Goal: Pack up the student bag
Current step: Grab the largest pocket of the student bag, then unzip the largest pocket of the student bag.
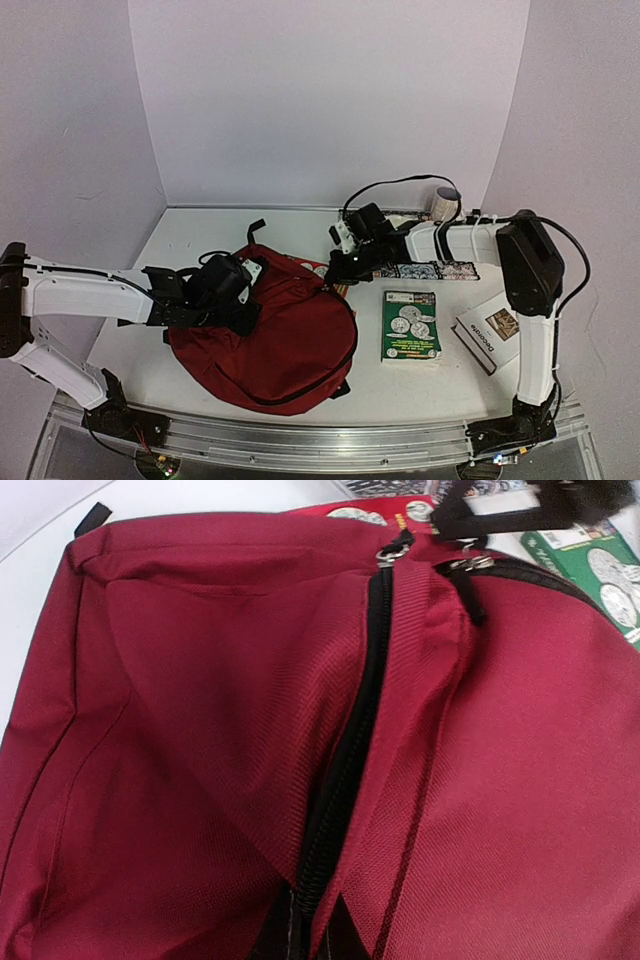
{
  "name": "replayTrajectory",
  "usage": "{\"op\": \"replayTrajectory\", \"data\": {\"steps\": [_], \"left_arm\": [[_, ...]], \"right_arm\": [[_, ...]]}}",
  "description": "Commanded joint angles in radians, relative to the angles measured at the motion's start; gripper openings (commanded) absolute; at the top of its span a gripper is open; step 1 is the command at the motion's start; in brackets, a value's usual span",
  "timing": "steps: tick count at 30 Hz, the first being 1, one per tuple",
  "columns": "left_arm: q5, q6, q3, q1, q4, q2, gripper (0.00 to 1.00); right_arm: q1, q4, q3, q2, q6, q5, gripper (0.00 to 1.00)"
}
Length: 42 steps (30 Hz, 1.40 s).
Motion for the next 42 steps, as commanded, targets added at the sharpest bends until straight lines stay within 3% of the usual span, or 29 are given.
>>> {"op": "replayTrajectory", "data": {"steps": [1, 9, 17, 28, 42], "left_arm": [[-0.125, -0.056, 0.044, 0.045, 0.017, 0.040, 0.00], [-0.158, -0.150, 0.168, 0.196, -0.072, 0.184, 0.00], [-0.185, -0.261, 0.341, 0.246, -0.148, 0.314, 0.00], [-0.207, -0.354, 0.423, 0.283, -0.169, 0.390, 0.00], [-0.098, -0.420, 0.464, 0.307, -0.122, 0.418, 0.00]], "right_arm": [[0.002, -0.021, -0.073, -0.169, -0.029, 0.006, 0.00], [0.032, -0.026, -0.198, -0.314, -0.062, -0.013, 0.00], [0.148, -0.038, -0.237, -0.373, -0.093, 0.043, 0.00], [0.271, -0.039, -0.194, -0.338, -0.103, 0.052, 0.00], [0.336, -0.052, -0.154, -0.267, -0.125, 0.015, 0.01]]}}
